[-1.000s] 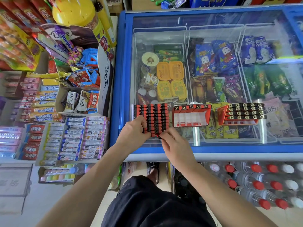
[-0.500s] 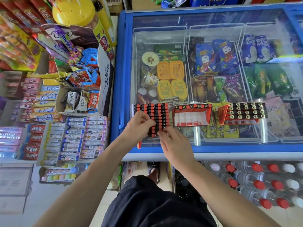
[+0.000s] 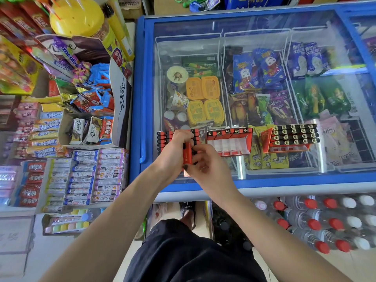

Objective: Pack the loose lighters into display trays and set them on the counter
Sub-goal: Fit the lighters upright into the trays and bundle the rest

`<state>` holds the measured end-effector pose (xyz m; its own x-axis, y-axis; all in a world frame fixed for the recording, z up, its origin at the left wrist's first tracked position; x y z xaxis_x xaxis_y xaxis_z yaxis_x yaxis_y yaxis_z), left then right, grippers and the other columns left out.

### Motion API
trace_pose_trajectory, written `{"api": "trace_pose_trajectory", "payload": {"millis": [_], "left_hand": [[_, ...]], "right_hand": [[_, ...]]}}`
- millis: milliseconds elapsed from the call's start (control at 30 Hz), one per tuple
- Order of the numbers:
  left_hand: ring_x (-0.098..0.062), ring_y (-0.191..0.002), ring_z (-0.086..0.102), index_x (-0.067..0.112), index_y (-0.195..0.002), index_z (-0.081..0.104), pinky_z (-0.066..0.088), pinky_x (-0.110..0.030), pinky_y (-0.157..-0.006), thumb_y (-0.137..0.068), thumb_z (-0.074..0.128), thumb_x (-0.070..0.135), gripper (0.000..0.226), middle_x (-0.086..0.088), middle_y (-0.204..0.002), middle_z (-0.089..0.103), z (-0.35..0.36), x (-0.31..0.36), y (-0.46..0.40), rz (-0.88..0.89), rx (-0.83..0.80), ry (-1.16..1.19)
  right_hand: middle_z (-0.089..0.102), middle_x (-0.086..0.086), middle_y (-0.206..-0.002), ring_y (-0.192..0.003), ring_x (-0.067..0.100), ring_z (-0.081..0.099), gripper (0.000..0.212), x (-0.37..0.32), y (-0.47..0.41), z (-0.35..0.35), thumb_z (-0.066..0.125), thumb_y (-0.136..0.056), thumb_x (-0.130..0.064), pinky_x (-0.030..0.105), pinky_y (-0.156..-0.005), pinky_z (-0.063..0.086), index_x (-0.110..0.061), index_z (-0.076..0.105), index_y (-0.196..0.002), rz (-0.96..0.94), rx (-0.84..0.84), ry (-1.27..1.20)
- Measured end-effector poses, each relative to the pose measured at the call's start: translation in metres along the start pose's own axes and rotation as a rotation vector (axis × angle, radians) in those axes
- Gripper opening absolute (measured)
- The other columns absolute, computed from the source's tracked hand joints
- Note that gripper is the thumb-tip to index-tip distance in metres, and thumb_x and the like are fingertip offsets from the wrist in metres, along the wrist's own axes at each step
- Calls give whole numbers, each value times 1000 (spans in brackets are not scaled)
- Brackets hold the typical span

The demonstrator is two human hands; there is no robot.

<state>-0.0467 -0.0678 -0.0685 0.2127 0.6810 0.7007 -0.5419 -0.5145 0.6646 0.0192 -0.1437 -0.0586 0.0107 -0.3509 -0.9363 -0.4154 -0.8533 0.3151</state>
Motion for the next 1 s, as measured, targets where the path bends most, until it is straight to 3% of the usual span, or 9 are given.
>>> {"api": "trace_pose_trajectory", "payload": {"millis": [133,233,300,367,533,667,733,833,1000], "left_hand": [[-18,-76,54,15,-104,51,46,-32,-71,-99,46,25,13,-3,-93,53,8,8,6,54,19,-25],[-15,-99,55,21,-112,53,44,-30,-84,-101,47,20,13,0,-112,58,-2,16,3,134,74,-339],[-17,-104,52,20,-110,50,44,-34,-89,-99,49,9,16,-1,-114,56,-13,25,1,251,135,-531],[-19,-109,47,19,-114,47,42,-37,-97,-92,55,6,26,1,-114,52,-22,27,0,353,175,-764],[-26,-123,37,19,-145,36,34,-46,-108,-72,65,40,81,-1,-138,39,-38,15,5,450,187,-1304],[-31,-140,27,18,-157,22,27,-50,-118,-66,76,46,109,-4,-155,27,-39,5,7,511,164,-1479],[-33,-143,25,19,-158,18,25,-50,-120,-64,80,50,116,-6,-159,23,-40,1,5,499,158,-1541],[-34,-143,26,19,-158,18,24,-51,-120,-66,82,53,117,-8,-159,23,-41,-1,3,503,176,-1585],[-34,-141,32,15,-156,27,30,-53,-118,-69,80,56,110,-10,-156,30,-38,1,4,554,226,-1605]], "right_hand": [[68,3,-80,-76,23,65,44,6,-2,-7,73,-87,-7,41,-77,55,-32,57,-120,15,16,-12],[66,2,-80,-76,25,64,54,7,-1,-20,70,-86,2,39,-77,55,-35,56,-123,-7,19,-30],[67,-4,-83,-76,18,66,57,11,1,-32,71,-86,2,36,-76,57,-35,55,-127,-19,34,21],[67,-9,-91,-80,12,67,55,15,4,-47,71,-87,1,31,-74,57,-34,53,-126,-39,88,117],[66,-14,-96,-83,6,66,55,32,7,-56,73,-86,-4,22,-71,54,-33,50,-125,-55,120,273],[69,-14,-93,-84,2,65,33,30,9,-45,71,-91,-11,17,-73,52,-24,55,-116,-170,131,461],[68,-11,-91,-82,4,62,24,26,10,-37,70,-90,-11,24,-70,54,-20,58,-109,-250,139,563],[65,-7,-89,-80,11,61,22,28,11,-24,68,-89,-6,34,-66,55,-19,59,-104,-320,93,663],[60,-5,-85,-70,13,58,21,37,9,-14,65,-89,0,37,-58,54,-15,58,-101,-336,63,677]]}}
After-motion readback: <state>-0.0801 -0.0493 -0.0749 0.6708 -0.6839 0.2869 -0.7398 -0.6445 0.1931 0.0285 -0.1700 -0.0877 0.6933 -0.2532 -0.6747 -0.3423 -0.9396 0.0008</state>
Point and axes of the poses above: each hand's wrist, its own y-axis away from the middle knuckle, its own z-axis out of the palm, x = y × z, the point moved 10 cm from there along -y, towards the middle knuckle
